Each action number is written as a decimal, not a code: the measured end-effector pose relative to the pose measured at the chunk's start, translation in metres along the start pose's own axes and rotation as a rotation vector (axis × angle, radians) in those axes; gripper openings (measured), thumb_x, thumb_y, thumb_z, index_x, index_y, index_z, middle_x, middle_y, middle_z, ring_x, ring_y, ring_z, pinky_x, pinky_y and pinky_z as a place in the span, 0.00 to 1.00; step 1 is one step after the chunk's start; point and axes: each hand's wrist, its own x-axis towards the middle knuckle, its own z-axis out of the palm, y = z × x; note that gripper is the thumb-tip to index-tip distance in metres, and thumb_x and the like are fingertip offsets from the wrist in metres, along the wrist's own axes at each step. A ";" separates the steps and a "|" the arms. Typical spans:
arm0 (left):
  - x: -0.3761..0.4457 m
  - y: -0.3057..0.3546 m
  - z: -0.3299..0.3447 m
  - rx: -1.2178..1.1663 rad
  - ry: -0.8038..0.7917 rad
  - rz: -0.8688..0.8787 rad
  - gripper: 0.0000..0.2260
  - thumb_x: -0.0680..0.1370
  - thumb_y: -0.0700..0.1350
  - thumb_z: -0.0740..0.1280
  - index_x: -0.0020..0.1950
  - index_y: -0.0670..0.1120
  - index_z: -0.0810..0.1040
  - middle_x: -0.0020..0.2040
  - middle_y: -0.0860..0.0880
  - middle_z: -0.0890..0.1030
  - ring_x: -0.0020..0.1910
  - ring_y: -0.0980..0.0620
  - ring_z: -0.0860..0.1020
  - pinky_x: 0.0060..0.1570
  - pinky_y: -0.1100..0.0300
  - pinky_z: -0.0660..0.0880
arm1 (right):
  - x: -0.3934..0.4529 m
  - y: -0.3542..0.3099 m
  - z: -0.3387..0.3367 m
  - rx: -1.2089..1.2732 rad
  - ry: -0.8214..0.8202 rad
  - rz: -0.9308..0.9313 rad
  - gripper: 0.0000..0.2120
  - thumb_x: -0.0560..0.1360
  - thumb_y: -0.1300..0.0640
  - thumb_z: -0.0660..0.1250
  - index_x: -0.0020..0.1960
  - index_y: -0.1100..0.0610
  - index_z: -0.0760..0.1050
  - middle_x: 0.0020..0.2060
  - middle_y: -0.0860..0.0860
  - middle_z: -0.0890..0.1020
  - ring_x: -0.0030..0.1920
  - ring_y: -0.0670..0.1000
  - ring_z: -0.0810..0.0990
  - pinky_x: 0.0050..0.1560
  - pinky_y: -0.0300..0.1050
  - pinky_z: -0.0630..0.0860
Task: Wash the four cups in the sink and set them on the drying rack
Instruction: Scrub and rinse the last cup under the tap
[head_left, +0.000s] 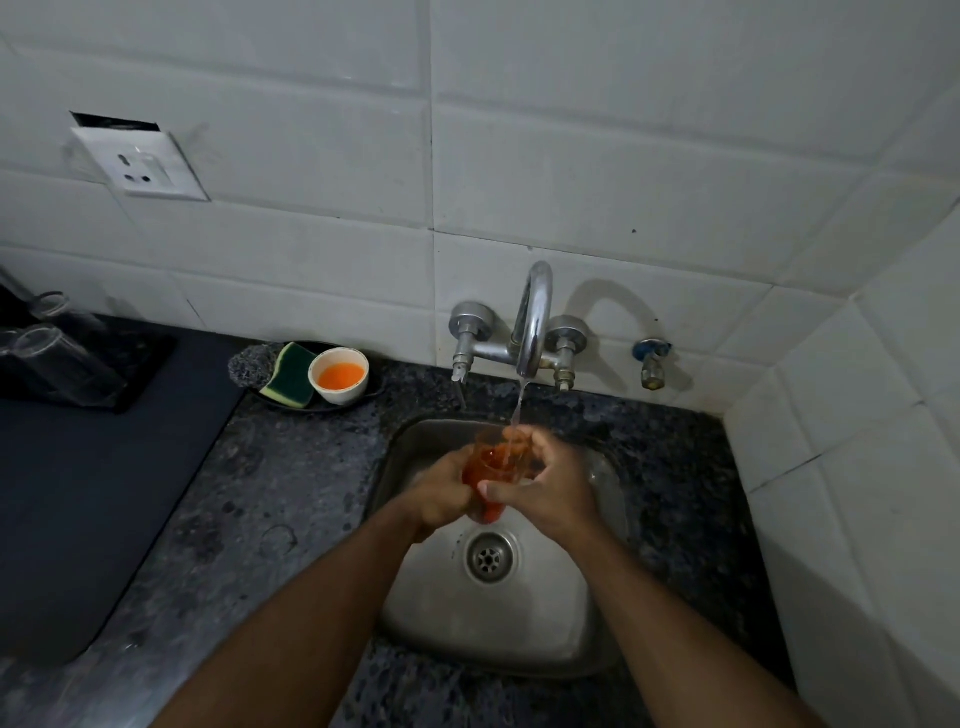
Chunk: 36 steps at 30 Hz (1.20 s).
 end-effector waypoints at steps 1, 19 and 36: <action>-0.001 -0.001 -0.003 -0.026 -0.014 0.005 0.31 0.66 0.37 0.70 0.69 0.52 0.79 0.62 0.46 0.84 0.62 0.44 0.82 0.58 0.48 0.80 | -0.001 0.001 -0.002 -0.006 0.011 0.004 0.32 0.62 0.54 0.86 0.62 0.42 0.77 0.54 0.42 0.84 0.57 0.42 0.82 0.59 0.48 0.81; 0.009 0.016 0.019 -0.469 0.167 -0.067 0.15 0.85 0.42 0.58 0.68 0.45 0.80 0.61 0.41 0.85 0.62 0.42 0.83 0.59 0.47 0.79 | 0.013 -0.014 -0.016 0.040 -0.247 0.230 0.25 0.64 0.63 0.80 0.56 0.44 0.84 0.51 0.47 0.87 0.56 0.52 0.84 0.56 0.52 0.79; 0.015 -0.001 0.037 -0.809 0.206 -0.384 0.23 0.86 0.60 0.58 0.68 0.43 0.79 0.58 0.36 0.86 0.56 0.38 0.85 0.52 0.44 0.83 | 0.021 -0.017 -0.010 0.488 -0.323 0.863 0.18 0.80 0.46 0.69 0.65 0.57 0.79 0.57 0.66 0.84 0.46 0.60 0.86 0.38 0.50 0.84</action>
